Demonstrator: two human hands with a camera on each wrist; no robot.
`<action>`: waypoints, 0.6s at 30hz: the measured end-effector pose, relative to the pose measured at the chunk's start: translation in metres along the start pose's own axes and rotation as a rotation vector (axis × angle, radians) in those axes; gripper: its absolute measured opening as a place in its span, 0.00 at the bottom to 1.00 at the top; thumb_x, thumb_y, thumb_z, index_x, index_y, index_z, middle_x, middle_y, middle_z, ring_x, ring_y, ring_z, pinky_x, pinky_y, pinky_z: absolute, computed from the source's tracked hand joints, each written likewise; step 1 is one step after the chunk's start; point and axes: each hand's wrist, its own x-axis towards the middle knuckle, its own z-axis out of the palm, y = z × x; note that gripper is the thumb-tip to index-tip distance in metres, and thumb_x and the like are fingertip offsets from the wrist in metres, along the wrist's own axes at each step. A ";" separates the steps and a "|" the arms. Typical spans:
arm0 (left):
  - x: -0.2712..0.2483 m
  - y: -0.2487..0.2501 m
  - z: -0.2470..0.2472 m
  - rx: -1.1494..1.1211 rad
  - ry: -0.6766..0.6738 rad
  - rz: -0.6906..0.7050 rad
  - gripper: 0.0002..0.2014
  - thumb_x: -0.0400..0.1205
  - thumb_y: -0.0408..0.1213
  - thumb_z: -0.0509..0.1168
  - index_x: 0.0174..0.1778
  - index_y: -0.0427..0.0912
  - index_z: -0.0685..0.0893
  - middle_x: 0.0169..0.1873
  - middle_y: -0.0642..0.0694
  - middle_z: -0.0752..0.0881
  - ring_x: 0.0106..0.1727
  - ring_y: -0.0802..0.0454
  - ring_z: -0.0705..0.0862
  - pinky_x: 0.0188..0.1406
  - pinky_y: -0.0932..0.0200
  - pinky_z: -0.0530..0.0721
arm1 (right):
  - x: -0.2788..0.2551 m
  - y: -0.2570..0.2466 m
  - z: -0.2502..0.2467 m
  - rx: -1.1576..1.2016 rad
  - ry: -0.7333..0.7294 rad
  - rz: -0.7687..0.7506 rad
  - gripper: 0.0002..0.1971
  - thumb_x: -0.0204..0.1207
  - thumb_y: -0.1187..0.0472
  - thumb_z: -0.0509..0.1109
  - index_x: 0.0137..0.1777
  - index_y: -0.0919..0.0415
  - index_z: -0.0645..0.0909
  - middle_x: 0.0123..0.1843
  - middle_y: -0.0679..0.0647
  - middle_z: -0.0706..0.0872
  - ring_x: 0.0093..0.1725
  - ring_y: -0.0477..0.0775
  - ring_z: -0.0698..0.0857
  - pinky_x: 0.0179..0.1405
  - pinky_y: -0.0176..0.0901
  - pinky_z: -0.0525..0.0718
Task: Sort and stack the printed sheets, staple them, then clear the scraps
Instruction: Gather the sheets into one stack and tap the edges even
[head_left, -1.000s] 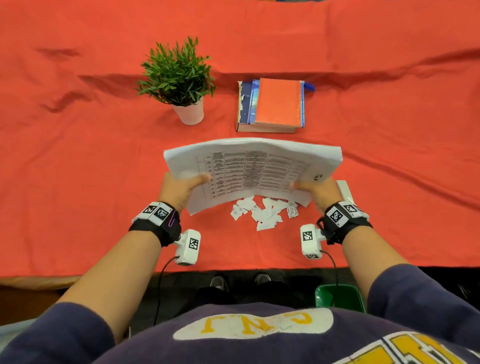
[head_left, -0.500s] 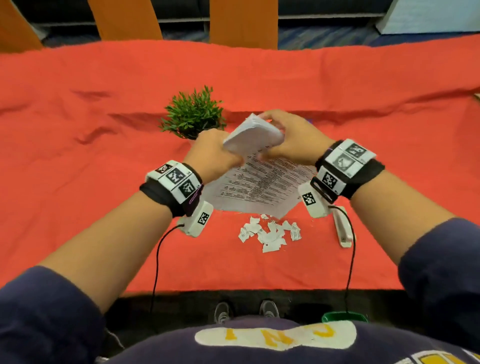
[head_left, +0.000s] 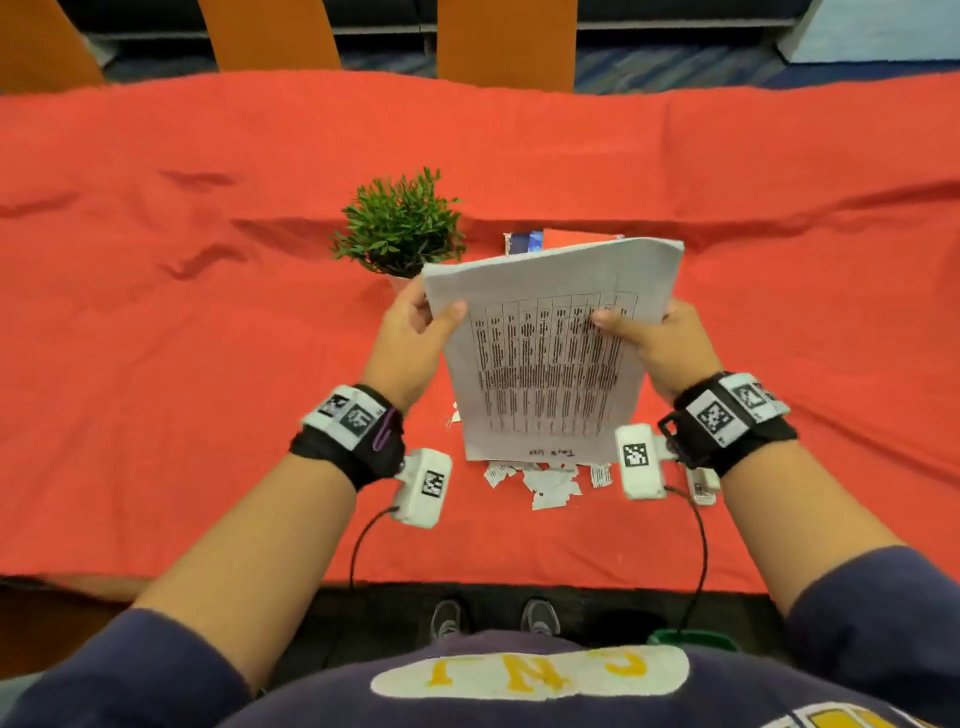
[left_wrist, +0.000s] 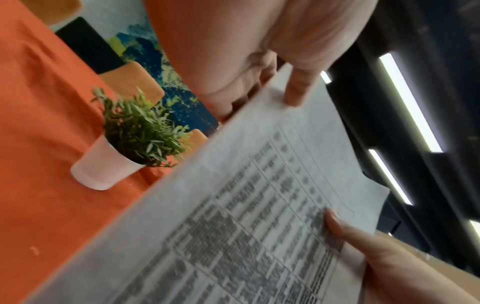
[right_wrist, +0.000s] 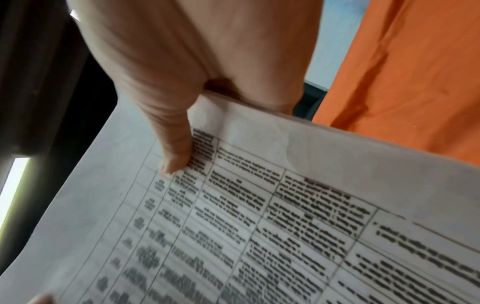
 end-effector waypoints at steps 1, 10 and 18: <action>-0.001 -0.002 0.010 -0.008 0.037 0.019 0.12 0.83 0.28 0.61 0.61 0.45 0.78 0.52 0.50 0.86 0.53 0.56 0.85 0.57 0.57 0.83 | -0.004 0.005 0.002 0.003 0.041 -0.004 0.10 0.67 0.64 0.79 0.48 0.55 0.87 0.44 0.46 0.93 0.48 0.48 0.91 0.56 0.50 0.86; -0.024 -0.024 0.047 0.102 0.298 0.123 0.10 0.84 0.42 0.57 0.61 0.46 0.73 0.51 0.48 0.83 0.55 0.44 0.85 0.57 0.35 0.82 | -0.035 0.031 0.021 -0.028 0.176 -0.103 0.09 0.74 0.63 0.76 0.51 0.49 0.84 0.46 0.40 0.90 0.47 0.38 0.89 0.49 0.31 0.85; -0.029 -0.034 0.052 0.053 0.300 0.164 0.05 0.85 0.38 0.53 0.55 0.46 0.68 0.45 0.53 0.80 0.45 0.58 0.81 0.49 0.53 0.81 | -0.041 0.040 0.020 -0.002 0.121 -0.015 0.15 0.74 0.60 0.75 0.60 0.57 0.84 0.55 0.48 0.90 0.54 0.39 0.88 0.55 0.36 0.86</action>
